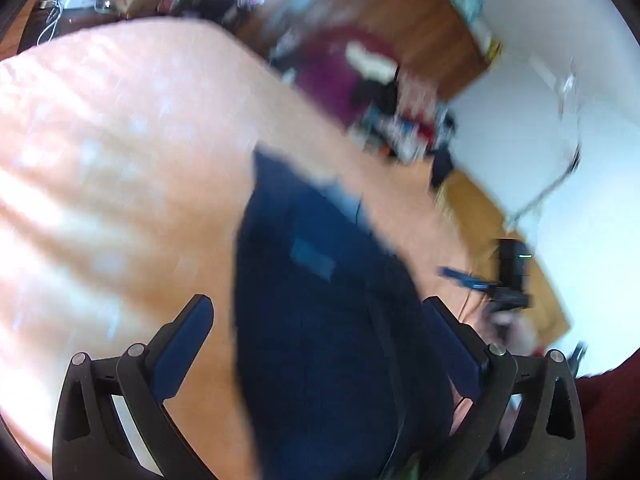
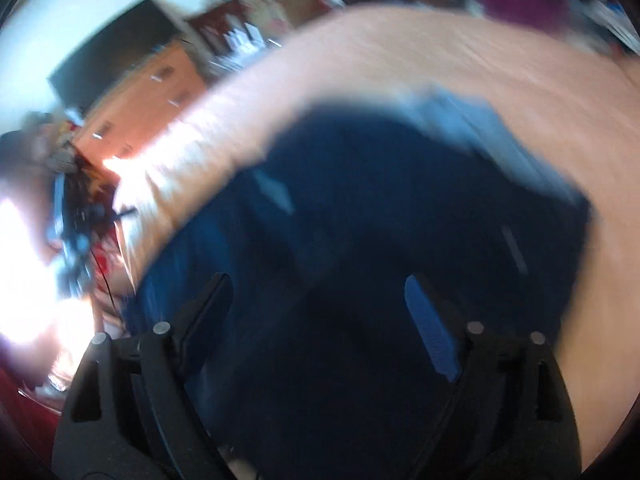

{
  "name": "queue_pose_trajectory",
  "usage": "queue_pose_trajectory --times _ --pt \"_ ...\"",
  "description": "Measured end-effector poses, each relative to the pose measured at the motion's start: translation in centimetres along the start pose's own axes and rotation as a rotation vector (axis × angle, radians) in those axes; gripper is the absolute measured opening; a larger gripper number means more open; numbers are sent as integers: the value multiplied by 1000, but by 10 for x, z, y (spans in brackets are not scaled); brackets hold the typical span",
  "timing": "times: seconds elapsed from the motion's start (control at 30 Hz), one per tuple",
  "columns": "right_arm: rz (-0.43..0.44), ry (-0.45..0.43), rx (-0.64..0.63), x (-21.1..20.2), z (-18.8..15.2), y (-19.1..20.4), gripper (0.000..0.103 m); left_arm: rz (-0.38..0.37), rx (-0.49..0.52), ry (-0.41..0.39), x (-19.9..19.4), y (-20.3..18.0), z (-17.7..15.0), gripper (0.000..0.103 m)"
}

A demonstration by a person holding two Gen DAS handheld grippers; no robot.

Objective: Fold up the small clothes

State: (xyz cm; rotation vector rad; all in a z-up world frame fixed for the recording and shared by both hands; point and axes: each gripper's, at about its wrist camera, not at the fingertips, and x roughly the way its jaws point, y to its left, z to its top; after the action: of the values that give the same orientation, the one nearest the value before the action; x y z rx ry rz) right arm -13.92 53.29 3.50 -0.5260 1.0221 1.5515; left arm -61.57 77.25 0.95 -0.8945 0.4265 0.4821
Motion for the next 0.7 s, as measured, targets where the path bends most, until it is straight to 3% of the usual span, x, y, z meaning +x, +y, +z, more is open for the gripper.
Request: queue_pose_trajectory --times 0.07,0.13,0.2,0.3,0.4,0.53,0.7 --pt "-54 53 95 -23 -62 -19 87 18 4 120 -3 6 -35 103" --pt "-106 101 204 -39 -123 -37 86 16 -15 180 -3 13 -56 103" --pt "-132 144 313 -45 -176 -49 85 19 -46 227 -5 19 -80 103" --pt "-153 165 400 -43 -225 -55 84 6 -57 261 -5 21 -96 103" --pt "-130 154 449 -30 -240 -59 82 -4 -27 306 1 16 -103 103" --pt "-50 174 460 -13 -246 -56 80 37 39 394 12 9 -117 103" --pt "-19 207 458 -4 -255 -53 77 34 12 429 18 10 -124 102"
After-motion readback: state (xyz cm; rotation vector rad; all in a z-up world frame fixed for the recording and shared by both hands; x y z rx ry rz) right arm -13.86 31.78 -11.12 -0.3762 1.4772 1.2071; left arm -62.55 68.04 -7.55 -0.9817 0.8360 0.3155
